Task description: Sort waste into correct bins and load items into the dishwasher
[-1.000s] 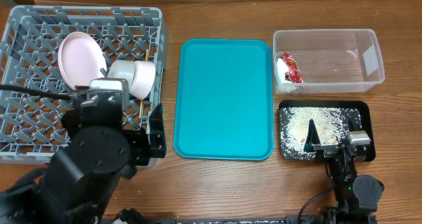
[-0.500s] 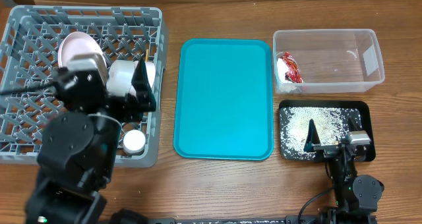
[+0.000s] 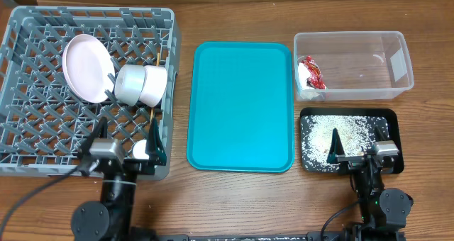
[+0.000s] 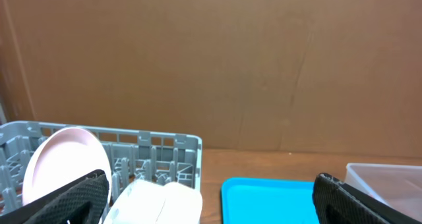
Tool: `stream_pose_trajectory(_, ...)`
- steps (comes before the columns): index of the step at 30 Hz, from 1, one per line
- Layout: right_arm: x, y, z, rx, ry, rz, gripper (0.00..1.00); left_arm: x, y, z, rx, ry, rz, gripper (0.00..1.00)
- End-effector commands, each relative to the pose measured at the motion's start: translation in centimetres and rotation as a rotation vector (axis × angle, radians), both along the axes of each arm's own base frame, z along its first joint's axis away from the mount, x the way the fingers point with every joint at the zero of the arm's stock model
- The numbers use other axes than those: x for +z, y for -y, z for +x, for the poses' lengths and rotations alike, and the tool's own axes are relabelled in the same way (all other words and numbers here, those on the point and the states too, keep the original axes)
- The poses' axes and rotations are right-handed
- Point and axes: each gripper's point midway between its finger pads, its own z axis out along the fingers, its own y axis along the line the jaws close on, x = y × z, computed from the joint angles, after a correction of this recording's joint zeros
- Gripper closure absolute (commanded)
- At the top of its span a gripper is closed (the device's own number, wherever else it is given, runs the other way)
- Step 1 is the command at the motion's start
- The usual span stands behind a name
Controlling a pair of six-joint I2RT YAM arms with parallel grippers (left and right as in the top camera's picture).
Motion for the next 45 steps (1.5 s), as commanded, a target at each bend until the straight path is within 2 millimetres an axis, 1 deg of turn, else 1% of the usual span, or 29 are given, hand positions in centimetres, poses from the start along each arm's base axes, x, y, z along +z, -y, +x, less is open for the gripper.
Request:
stream_pose_trajectory(1, -0.1, 0.0, 0.0, 0.002, 0.007, -0.001, 0.00, -2.3, -0.1, -0.8, -0.002, 0.029, 0.020, 0.00)
stream_pose_trajectory(5, -0.1, 0.0, 0.0, 0.002, 0.007, -0.001, 0.00, -4.9, -0.1, -1.0, -0.003, 0.029, 0.019, 0.00)
stream_pose_trajectory(12, -0.1, 0.0, 0.0, 0.002, 0.007, -0.001, 0.00, -9.6, 0.2, 0.6, -0.013, -0.022, 0.024, 0.00)
stream_pose_trajectory(16, -0.1, 0.0, 0.0, 0.002, 0.007, -0.001, 0.00, -12.3, 0.4, 1.5, -0.016, -0.016, -0.026, 0.00)
stream_pose_trajectory(17, -0.1, 0.0, 0.0, 0.002, 0.007, -0.001, 0.00, -13.0, 0.4, 1.5, -0.017, -0.047, -0.043, 0.00)
stream_pose_trajectory(22, -0.1, 0.0, 0.0, 0.002, 0.007, -0.001, 0.00, -13.2, 0.4, 1.5, -0.017, -0.058, -0.053, 0.00)
stream_pose_trajectory(23, -0.1, 0.0, 0.0, 0.002, 0.007, -0.001, 0.00, -13.5, 0.4, 1.6, -0.016, -0.068, -0.052, 0.00)
stream_pose_trajectory(27, -0.1, 0.0, 0.0, 0.002, 0.007, -0.001, 0.00, -15.6, 0.4, 1.5, -0.016, -0.153, -0.039, 0.00)
stream_pose_trajectory(45, -0.1, 0.0, 0.0, 0.002, 0.007, -0.001, 0.00, -15.6, 0.4, 1.5, -0.015, -0.155, -0.037, 0.00)
